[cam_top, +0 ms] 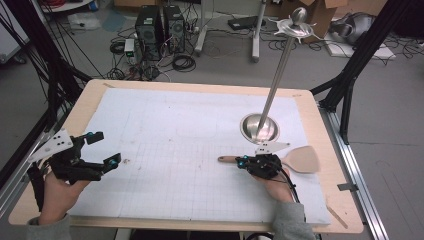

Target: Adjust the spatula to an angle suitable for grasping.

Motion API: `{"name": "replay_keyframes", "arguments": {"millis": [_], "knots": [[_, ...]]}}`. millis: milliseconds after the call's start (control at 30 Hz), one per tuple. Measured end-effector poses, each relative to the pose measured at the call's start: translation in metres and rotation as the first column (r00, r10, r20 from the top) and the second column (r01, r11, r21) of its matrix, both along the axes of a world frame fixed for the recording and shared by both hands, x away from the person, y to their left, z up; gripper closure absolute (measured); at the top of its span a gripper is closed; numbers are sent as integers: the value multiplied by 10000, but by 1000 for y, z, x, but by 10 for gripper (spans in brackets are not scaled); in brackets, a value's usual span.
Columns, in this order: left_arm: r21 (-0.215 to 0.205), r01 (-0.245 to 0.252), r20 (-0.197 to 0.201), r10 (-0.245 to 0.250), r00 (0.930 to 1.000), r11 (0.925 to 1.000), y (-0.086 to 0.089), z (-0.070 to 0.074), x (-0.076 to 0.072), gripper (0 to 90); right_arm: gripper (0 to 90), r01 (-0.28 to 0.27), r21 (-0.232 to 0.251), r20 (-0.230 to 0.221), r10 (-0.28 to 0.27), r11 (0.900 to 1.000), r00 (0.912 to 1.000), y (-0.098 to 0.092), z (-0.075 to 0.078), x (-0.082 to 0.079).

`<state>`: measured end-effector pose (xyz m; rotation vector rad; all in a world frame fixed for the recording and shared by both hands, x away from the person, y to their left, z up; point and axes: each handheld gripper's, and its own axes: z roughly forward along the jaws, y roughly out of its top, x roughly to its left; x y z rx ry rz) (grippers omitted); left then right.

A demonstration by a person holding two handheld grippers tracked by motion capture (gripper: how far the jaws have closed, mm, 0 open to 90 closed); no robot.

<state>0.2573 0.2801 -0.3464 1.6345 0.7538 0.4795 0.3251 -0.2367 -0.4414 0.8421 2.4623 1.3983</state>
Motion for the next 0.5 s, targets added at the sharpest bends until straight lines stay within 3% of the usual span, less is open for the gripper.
{"name": "replay_keyframes", "arguments": {"millis": [500], "knots": [[-30,-119,-2,119,9999,9999,4,0,-3,17,898,42,-410,-87,-46,9991,10000,3,-6,5]]}}
